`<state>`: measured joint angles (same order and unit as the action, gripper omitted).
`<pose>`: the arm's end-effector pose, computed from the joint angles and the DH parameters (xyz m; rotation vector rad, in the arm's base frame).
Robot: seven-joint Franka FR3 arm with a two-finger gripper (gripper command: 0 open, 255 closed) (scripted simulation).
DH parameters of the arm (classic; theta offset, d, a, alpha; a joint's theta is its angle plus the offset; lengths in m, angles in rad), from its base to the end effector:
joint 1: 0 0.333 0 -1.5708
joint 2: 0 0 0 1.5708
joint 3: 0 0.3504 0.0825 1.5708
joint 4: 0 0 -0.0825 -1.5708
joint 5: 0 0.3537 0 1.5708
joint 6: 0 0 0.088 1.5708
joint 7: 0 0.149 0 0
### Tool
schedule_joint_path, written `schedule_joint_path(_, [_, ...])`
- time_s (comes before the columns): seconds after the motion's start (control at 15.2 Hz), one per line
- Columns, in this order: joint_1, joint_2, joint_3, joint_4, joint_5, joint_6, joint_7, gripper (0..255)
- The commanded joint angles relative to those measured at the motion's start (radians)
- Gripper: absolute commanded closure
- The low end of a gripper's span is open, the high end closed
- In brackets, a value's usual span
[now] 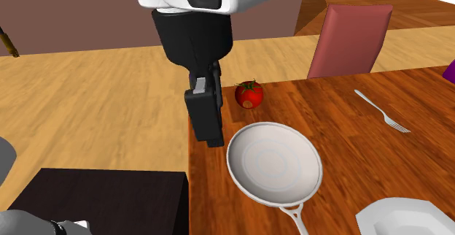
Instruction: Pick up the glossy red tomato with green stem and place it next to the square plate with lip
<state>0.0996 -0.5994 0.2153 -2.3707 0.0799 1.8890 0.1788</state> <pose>0.3183 0.1261 0.5357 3.1157 0.1325 0.1794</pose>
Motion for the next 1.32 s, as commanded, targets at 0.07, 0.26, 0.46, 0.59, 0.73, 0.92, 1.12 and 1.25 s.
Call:
schedule_joint_path(0.07, [0.017,0.06,0.053,0.003,0.02,0.064,0.055,0])
schedule_joint_path(0.26, [0.031,0.131,0.108,0.028,0.029,0.117,0.112,0])
schedule_joint_path(0.46, [0.04,0.209,0.164,0.062,0.028,0.167,0.173,0])
schedule_joint_path(0.59, [0.045,0.265,0.2,0.091,0.019,0.199,0.216,0])
schedule_joint_path(0.73, [0.048,0.325,0.236,0.124,0.002,0.228,0.261,0])
schedule_joint_path(0.92, [0.053,0.421,0.288,0.182,-0.037,0.266,0.335,0])
schedule_joint_path(1.12, [0.064,0.526,0.333,0.251,-0.096,0.296,0.417,0])
schedule_joint_path(1.25, [0.077,0.599,0.357,0.303,-0.145,0.309,0.474,0])
